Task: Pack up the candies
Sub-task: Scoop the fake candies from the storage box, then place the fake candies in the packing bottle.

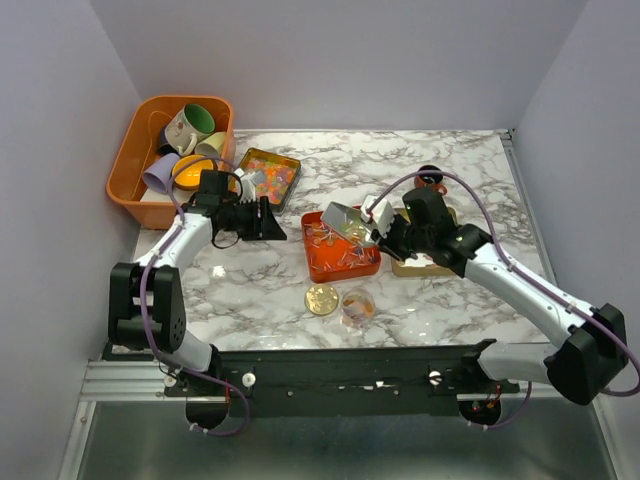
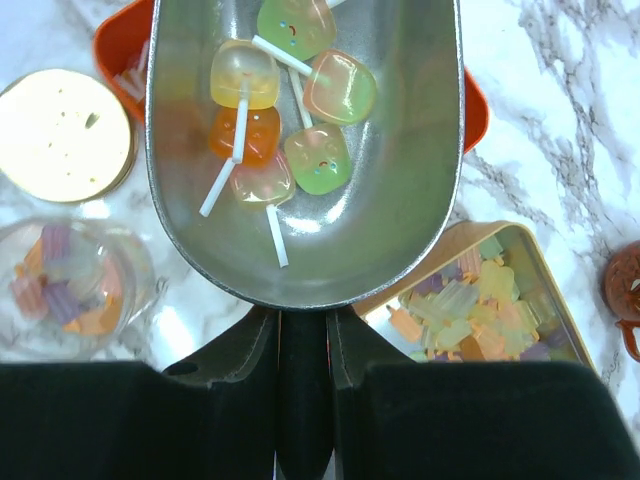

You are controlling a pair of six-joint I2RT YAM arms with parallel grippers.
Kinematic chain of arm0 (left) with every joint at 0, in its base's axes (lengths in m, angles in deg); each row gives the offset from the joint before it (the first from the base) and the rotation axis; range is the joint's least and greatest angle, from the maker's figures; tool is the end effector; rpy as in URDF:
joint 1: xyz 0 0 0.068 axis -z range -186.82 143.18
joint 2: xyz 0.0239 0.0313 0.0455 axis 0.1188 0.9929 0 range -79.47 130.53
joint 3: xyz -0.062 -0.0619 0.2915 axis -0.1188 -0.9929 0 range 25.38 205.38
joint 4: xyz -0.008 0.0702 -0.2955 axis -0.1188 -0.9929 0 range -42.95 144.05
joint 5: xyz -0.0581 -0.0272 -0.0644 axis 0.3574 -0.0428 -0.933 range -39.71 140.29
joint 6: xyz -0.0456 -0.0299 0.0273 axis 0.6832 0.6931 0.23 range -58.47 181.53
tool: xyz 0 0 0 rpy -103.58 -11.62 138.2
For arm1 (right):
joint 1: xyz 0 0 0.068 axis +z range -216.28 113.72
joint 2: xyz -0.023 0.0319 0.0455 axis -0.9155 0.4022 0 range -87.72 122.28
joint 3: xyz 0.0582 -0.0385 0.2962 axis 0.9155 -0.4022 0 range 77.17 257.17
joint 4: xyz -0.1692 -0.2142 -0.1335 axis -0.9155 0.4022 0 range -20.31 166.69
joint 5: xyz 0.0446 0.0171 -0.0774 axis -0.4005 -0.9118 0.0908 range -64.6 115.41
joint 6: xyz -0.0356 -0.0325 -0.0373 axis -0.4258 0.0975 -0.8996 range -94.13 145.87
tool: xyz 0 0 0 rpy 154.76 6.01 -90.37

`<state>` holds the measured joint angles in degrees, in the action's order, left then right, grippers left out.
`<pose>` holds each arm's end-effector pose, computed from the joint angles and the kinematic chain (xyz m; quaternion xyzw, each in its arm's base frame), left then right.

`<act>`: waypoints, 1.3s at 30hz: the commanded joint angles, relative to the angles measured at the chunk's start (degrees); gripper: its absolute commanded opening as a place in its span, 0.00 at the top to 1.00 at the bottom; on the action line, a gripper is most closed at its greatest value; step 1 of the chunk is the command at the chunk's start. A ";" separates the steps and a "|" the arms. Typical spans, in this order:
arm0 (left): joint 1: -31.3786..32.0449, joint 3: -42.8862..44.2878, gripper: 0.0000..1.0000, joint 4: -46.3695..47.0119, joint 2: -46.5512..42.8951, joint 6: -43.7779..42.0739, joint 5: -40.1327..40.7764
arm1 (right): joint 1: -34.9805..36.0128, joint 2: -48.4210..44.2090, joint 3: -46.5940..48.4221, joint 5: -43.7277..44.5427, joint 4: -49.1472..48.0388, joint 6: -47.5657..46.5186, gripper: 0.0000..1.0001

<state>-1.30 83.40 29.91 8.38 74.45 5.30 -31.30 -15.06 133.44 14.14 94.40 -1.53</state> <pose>0.3478 -0.0661 0.2318 0.0613 0.8844 -0.4050 0.2237 0.2538 0.1884 0.2942 -0.5039 0.7540 0.1164 0.4050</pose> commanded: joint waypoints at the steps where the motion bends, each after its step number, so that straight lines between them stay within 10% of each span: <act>1: -0.77 -2.55 0.43 -0.03 -3.21 -3.70 5.08 | 0.09 -5.85 1.82 -5.60 15.23 -9.67 0.99; 16: -3.32 -9.15 0.41 2.08 -10.77 -3.00 10.89 | 0.26 -9.48 2.44 -0.35 40.58 -33.50 0.99; 39: -4.99 -15.48 0.38 5.77 -19.21 -1.94 12.30 | 6.58 -1.73 10.00 19.26 45.96 -44.67 0.99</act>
<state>-5.87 68.34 34.30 -9.08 72.33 16.51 -27.26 -17.05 141.81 29.59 138.37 -44.85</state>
